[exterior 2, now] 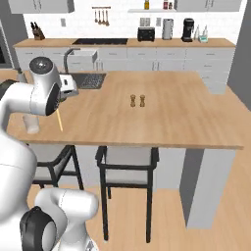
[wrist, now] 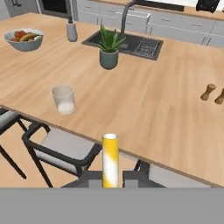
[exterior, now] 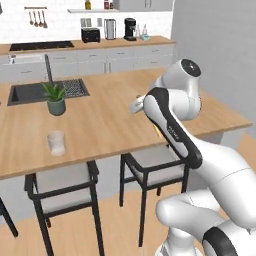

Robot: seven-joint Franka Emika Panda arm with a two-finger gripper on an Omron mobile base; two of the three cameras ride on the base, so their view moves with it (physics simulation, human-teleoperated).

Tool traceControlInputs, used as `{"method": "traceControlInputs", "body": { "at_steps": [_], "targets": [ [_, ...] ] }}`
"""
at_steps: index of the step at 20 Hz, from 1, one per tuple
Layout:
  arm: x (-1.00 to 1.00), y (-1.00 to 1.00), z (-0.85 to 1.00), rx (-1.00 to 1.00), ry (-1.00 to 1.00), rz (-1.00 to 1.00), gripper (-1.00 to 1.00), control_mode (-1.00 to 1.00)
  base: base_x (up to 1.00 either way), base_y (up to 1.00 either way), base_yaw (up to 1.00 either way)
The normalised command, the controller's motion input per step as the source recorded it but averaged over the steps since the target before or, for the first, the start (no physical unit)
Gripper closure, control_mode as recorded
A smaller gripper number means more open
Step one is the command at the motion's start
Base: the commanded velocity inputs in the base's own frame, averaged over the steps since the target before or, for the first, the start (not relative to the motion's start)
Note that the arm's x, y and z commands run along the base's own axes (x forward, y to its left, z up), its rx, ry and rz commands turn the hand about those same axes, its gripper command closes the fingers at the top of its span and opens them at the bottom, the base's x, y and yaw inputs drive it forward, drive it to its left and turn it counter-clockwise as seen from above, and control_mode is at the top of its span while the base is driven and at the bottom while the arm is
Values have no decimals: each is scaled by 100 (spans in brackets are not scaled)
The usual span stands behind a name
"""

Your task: Take a straw from the drawer in front and place it inside the glass cup on the dining counter.

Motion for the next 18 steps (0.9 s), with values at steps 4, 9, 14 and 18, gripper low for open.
{"method": "traceControlInputs", "body": {
  "at_steps": [4,9,14,18],
  "targets": [
    [0,0,0,0,0,0,100,100,3,100,-21],
    [0,0,0,0,0,0,100,100,26,91,-3],
    [0,0,0,0,0,0,100,100,76,30,11],
    [0,0,0,0,0,0,100,100,82,0,20]
  ]
}}
